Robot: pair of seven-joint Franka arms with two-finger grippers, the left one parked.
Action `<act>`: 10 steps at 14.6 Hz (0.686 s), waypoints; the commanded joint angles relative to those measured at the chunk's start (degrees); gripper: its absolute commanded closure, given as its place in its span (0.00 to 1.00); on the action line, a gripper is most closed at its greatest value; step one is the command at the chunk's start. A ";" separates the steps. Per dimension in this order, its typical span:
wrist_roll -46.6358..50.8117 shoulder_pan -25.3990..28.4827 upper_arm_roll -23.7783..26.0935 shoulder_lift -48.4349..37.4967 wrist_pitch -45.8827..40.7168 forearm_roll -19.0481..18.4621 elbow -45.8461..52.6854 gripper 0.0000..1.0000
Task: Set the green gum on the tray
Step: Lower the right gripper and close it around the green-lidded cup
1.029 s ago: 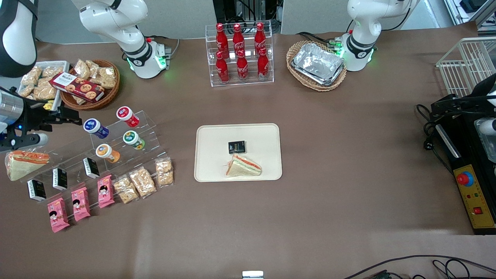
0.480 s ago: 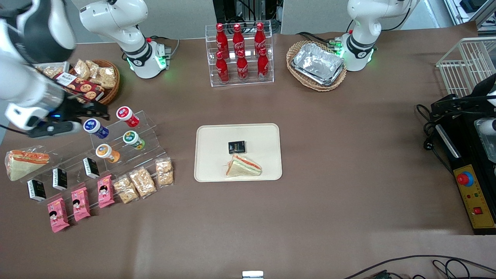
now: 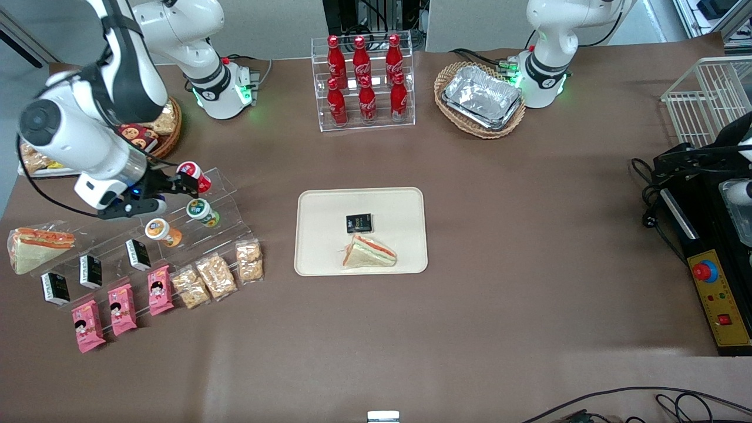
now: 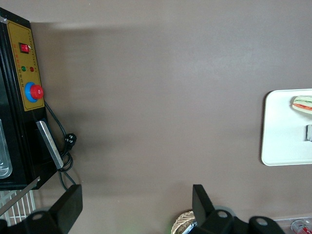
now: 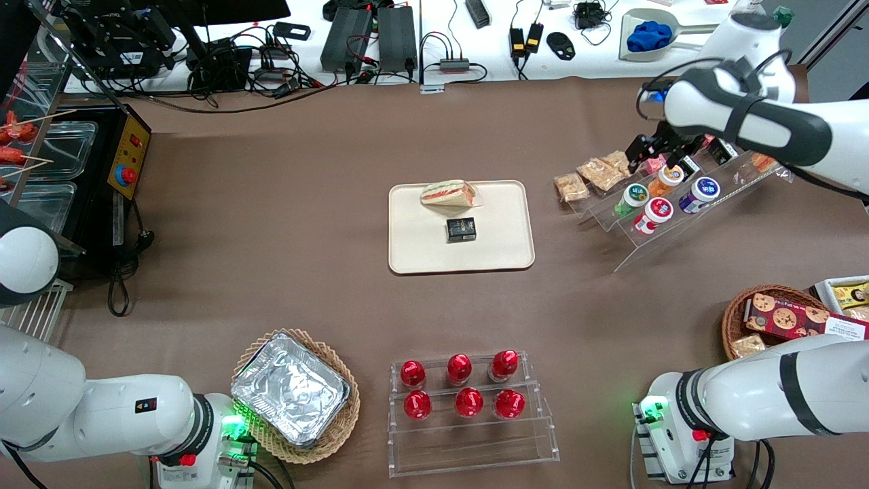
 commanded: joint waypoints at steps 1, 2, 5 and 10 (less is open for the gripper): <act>0.65 0.23 -0.07 2.81 5.46 -0.21 -2.69 0.00; 0.65 0.67 -0.07 3.78 5.72 -0.21 -2.60 0.00; 0.56 1.37 -0.16 6.24 6.43 -0.21 -2.78 0.00; -0.14 2.08 -0.25 8.53 8.80 -0.91 -3.21 0.00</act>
